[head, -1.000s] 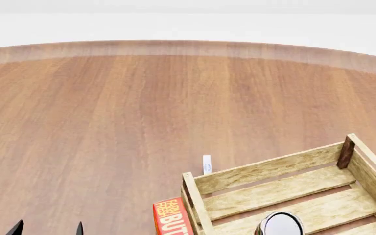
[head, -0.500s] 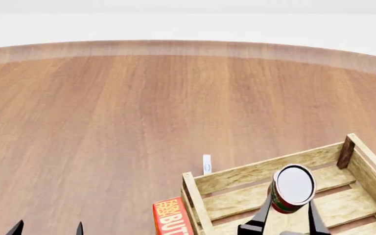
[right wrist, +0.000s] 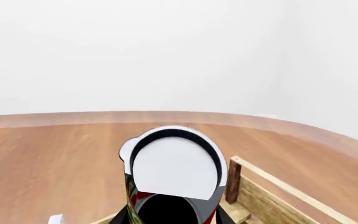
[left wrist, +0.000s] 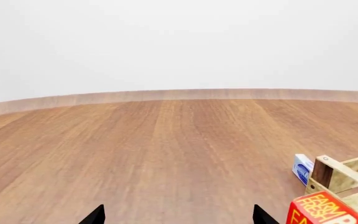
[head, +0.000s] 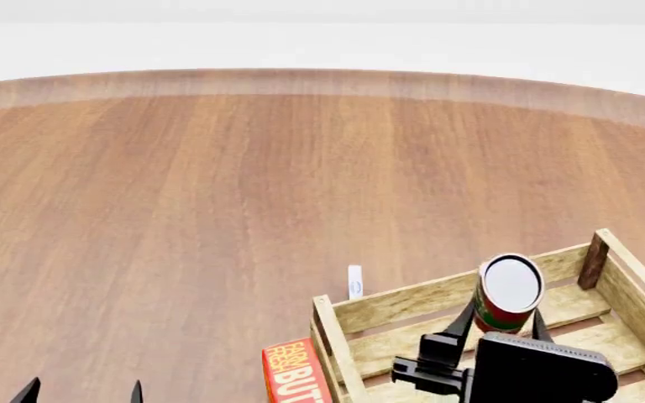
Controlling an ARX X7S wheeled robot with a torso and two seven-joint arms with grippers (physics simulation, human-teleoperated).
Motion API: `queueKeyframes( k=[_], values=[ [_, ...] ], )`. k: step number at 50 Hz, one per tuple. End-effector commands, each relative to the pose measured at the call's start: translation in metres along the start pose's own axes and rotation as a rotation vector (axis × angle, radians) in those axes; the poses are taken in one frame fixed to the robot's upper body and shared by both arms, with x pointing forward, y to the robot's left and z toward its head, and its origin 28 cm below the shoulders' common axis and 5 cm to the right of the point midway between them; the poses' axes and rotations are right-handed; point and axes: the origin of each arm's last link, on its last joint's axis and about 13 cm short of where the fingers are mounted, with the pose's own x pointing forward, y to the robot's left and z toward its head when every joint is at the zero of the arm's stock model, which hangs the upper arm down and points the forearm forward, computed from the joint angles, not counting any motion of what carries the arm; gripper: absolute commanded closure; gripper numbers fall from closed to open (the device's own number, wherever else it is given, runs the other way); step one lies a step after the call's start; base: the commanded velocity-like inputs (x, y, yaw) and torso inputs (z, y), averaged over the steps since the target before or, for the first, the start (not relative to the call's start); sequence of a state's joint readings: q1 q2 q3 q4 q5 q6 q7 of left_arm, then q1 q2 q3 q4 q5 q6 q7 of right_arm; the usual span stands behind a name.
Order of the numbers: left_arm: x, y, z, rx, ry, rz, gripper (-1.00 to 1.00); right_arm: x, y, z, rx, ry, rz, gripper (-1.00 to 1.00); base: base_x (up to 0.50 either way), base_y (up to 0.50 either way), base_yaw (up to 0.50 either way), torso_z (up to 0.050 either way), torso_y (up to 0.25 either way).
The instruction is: Pick up the tomato sauce, and put it in the wooden tray.
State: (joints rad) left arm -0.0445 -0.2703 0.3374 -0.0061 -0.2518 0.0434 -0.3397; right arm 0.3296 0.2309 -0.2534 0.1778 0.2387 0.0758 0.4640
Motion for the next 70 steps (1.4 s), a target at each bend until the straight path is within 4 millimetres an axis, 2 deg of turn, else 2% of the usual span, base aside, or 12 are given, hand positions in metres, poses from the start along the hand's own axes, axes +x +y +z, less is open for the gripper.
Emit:
queueKeyframes(
  k=[1, 11, 19, 31, 59, 70],
  values=[
    [0.000, 0.000, 0.000, 0.000, 0.000, 0.000, -1.00, 0.025, 0.004, -0.002, -0.046, 0.046, -0.017, 1.00, 0.00, 0.00, 0.00, 0.000, 0.000],
    [0.000, 0.000, -0.002, 0.001, 0.000, 0.000, -1.00, 0.038, 0.007, -0.008, -0.049, 0.099, -0.017, 1.00, 0.00, 0.00, 0.00, 0.000, 0.001],
    [0.000, 0.000, -0.001, 0.001, 0.000, 0.000, -1.00, 0.052, 0.010, -0.023, -0.048, 0.167, -0.020, 1.00, 0.00, 0.00, 0.00, 0.000, 0.000],
    [0.000, 0.000, -0.001, 0.000, 0.000, 0.001, -1.00, 0.061, 0.011, -0.043, -0.039, 0.197, -0.037, 1.00, 0.00, 0.00, 0.00, 0.000, 0.000],
    [0.000, 0.000, 0.000, 0.000, 0.001, 0.002, -1.00, 0.053, 0.009, -0.056, -0.053, 0.275, -0.064, 1.00, 0.00, 0.00, 0.00, 0.000, 0.000],
    [-0.001, -0.001, 0.001, 0.001, 0.001, 0.002, -1.00, 0.049, 0.009, -0.061, -0.078, 0.362, -0.049, 1.00, 0.00, 0.00, 0.00, 0.000, 0.001]
  ],
)
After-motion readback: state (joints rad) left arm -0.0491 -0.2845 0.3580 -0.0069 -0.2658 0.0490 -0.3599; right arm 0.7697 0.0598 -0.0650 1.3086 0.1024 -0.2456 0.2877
